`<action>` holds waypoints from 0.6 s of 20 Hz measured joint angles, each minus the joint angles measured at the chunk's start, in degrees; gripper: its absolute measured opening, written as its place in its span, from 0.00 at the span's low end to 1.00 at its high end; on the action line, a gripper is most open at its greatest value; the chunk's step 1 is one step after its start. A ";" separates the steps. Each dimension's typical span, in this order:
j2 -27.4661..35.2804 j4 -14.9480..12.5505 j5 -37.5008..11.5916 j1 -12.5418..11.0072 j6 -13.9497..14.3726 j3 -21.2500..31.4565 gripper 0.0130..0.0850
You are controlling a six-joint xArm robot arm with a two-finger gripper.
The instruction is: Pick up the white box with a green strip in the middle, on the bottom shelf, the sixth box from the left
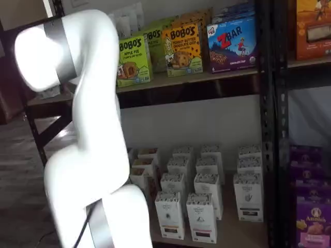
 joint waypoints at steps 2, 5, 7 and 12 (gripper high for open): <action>1.48 -1.95 -1.96 1.79 3.35 -0.34 0.56; 3.37 -2.60 -4.44 1.10 3.12 -1.34 0.56; 4.07 -3.83 -5.13 -0.02 3.04 -1.99 0.56; 4.26 -10.75 -6.41 -4.56 4.35 -1.81 0.56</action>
